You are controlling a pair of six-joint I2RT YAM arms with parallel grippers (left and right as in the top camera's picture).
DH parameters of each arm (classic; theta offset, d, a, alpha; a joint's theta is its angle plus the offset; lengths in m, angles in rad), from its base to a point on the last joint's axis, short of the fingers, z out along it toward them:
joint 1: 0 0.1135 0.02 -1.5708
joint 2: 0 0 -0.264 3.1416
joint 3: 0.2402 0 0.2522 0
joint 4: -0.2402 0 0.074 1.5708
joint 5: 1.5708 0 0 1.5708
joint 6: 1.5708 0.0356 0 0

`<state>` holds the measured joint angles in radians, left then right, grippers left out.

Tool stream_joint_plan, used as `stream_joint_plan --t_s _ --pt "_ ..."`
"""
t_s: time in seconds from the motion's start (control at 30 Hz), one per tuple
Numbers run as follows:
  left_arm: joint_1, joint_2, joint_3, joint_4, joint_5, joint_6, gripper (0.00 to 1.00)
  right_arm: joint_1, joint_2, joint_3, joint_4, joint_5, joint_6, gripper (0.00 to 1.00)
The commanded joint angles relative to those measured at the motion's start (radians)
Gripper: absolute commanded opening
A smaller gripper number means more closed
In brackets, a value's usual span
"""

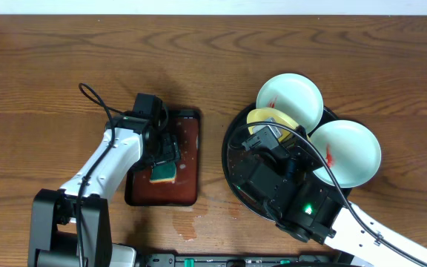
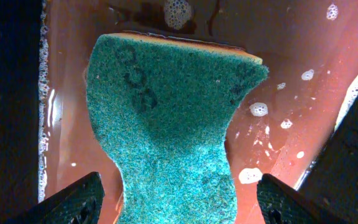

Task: Clean dirty plates on tray and stack at the side
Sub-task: 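Lift the yellow plate with the right gripper off the black tray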

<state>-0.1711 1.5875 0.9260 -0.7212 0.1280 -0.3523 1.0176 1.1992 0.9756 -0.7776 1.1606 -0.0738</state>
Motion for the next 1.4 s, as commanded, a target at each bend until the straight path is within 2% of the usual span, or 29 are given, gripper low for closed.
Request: stream_joint_plan --t_s 0.0,0.7,0.8,0.87,0.93,0.97,1.03,1.07,1.17,1.27,1.3,1.37 --pt "0.002 0.0 0.003 -0.003 -0.005 -0.002 0.8 0.007 -0.018 0.026 0.004 0.04 -0.003 0.01" --pt "0.002 0.0 0.003 -0.003 -0.005 -0.002 0.8 0.002 -0.016 0.026 0.026 0.032 0.026 0.01" --pt "0.002 0.0 0.003 -0.003 -0.005 -0.002 0.8 -0.004 -0.014 0.026 0.014 -0.158 0.023 0.01" --pt "0.002 0.0 0.003 -0.003 -0.005 -0.002 0.8 -0.008 -0.013 0.026 -0.012 -0.097 0.015 0.01" --pt "0.002 0.0 0.003 -0.007 -0.005 -0.002 0.8 -0.024 -0.013 0.026 -0.007 0.027 0.08 0.01" --pt "0.002 0.0 0.003 -0.007 -0.005 -0.002 0.8 -0.032 -0.014 0.026 0.011 0.023 0.084 0.01" --pt "0.002 0.0 0.003 -0.007 -0.005 -0.002 0.8 -0.031 -0.014 0.026 0.026 -0.071 -0.022 0.01" --pt "0.002 0.0 0.003 -0.007 -0.005 -0.002 0.8 -0.029 -0.014 0.026 0.021 -0.052 -0.06 0.01" --pt "0.002 0.0 0.003 -0.011 -0.005 -0.002 0.8 -0.042 -0.014 0.026 0.034 0.119 -0.058 0.01" --pt "0.002 0.0 0.003 -0.01 -0.005 -0.002 0.8 -0.032 -0.014 0.026 0.043 -0.001 -0.117 0.01" --pt "0.002 0.0 0.003 -0.01 -0.005 -0.002 0.8 -0.027 -0.014 0.026 0.033 -0.006 -0.137 0.01" --pt "0.002 0.0 0.003 -0.01 -0.005 -0.002 0.8 -0.036 -0.014 0.026 0.029 0.081 -0.09 0.01"
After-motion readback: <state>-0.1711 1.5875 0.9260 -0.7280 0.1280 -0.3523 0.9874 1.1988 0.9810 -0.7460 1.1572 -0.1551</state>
